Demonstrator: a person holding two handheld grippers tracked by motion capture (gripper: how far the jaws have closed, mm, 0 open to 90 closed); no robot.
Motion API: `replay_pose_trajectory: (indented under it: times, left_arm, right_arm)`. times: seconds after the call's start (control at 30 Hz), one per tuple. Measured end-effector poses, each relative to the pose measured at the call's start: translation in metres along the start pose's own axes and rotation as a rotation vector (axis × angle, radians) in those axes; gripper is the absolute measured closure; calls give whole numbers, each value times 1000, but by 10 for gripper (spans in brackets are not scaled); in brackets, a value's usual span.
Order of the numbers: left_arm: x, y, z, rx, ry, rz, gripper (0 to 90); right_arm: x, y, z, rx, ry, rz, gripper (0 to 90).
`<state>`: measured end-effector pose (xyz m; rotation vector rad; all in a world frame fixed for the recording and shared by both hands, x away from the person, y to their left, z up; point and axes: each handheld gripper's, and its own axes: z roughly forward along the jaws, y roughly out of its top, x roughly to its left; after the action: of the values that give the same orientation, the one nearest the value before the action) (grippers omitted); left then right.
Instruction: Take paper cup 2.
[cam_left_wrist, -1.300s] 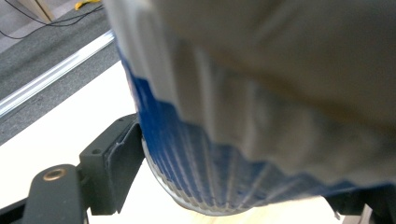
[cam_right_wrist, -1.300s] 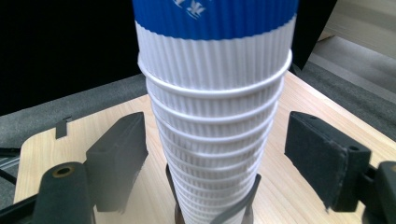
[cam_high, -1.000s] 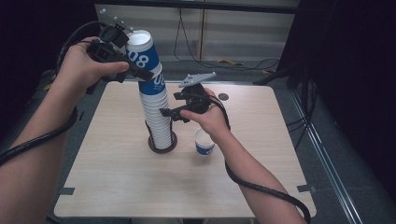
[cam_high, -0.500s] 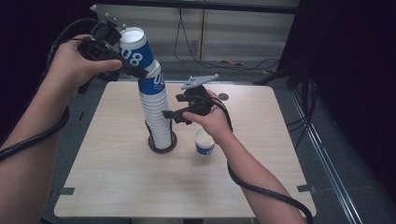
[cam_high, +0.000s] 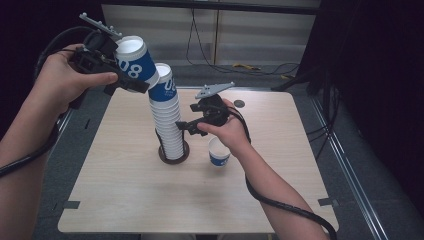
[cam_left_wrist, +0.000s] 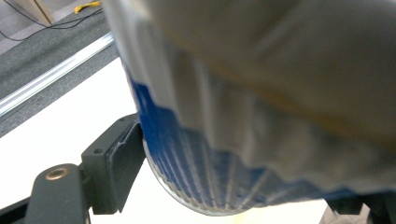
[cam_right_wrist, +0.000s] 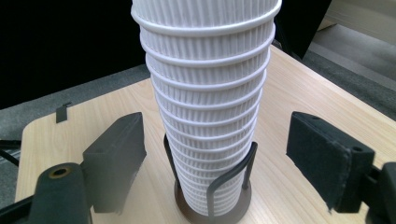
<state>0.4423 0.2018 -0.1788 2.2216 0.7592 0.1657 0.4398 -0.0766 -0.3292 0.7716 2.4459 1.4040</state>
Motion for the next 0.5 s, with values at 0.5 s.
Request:
replay_pose_trajectory:
  times: [0.5]
  left_arm:
    - [-16,-5,-3,4,-16,45,199]
  right_arm:
    - [-2,-6,-11,7,-10,0,189]
